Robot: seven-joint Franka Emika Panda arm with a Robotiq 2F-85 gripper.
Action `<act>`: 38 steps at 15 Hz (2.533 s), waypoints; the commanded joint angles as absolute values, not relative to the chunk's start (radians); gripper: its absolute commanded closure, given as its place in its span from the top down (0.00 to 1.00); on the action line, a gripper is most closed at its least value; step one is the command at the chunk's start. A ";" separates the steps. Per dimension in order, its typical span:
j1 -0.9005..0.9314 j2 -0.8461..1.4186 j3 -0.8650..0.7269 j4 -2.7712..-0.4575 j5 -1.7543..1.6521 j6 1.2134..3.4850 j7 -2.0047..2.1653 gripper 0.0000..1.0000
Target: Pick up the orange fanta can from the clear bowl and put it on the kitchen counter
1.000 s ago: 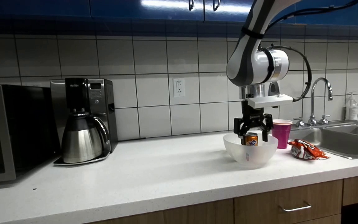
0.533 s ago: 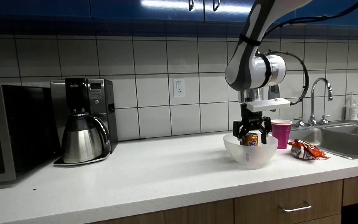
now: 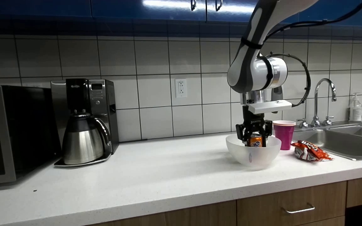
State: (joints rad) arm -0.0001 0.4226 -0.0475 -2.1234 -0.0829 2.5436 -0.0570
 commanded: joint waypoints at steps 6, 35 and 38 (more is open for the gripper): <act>0.003 0.396 -0.049 -2.116 -0.104 2.536 -0.045 0.39; 0.109 0.009 0.088 -2.267 -0.070 2.418 0.025 0.39; 0.132 0.029 0.110 -2.266 -0.069 2.426 0.041 0.39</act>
